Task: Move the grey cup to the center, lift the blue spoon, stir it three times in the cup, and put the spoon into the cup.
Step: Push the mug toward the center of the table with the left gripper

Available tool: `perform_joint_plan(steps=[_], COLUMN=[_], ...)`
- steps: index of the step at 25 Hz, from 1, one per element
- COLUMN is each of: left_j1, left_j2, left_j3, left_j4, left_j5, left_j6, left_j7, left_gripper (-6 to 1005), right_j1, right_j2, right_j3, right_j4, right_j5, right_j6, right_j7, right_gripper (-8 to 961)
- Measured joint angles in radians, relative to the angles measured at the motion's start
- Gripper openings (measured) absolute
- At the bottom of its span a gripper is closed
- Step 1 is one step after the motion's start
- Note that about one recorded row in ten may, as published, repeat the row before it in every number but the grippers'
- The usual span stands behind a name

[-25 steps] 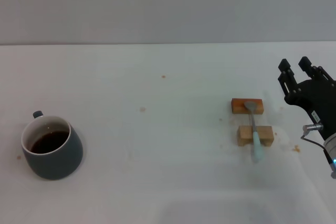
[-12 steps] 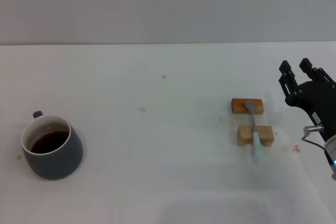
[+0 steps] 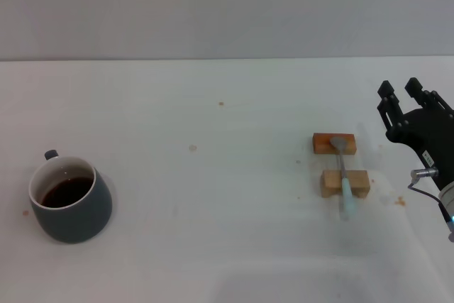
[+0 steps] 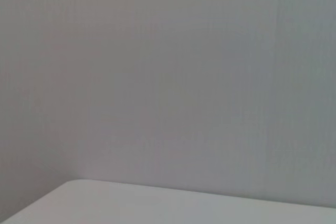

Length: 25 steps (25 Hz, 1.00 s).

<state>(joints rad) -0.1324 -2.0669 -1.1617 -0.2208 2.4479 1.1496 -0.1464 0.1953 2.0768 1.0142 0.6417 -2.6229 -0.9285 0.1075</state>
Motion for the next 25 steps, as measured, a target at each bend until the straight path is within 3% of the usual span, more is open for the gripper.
perform_joint_plan(steps=[2, 8, 10, 17, 25], left_j1=[0.001, 0.003, 0.004, 0.005, 0.006], left_j2=[0.000, 0.000, 0.000, 0.001, 0.000], left_j3=[0.007, 0.013, 0.013, 0.028, 0.131], left_j4=[0.000, 0.000, 0.000, 0.000, -0.030], left_j5=[0.002, 0.004, 0.004, 0.004, 0.005], left_j6=[-0.003, -0.004, -0.002, 0.002, 0.006], left_j7=[0.002, 0.004, 0.004, 0.005, 0.005], left_gripper=[813, 602, 363, 246, 80], right_j1=[0.000, -0.004, -0.004, -0.004, 0.000], right_j2=[0.000, -0.001, -0.001, -0.003, -0.004], right_j3=[0.000, -0.001, -0.002, -0.002, 0.000], right_j4=[0.001, 0.004, 0.005, 0.007, 0.010], right_j5=[0.000, 0.000, 0.000, 0.000, 0.000], right_j6=[0.000, -0.006, -0.007, -0.007, -0.006], right_j7=[0.000, 0.000, 0.000, 0.001, 0.001], right_gripper=[445, 445, 445, 444, 444])
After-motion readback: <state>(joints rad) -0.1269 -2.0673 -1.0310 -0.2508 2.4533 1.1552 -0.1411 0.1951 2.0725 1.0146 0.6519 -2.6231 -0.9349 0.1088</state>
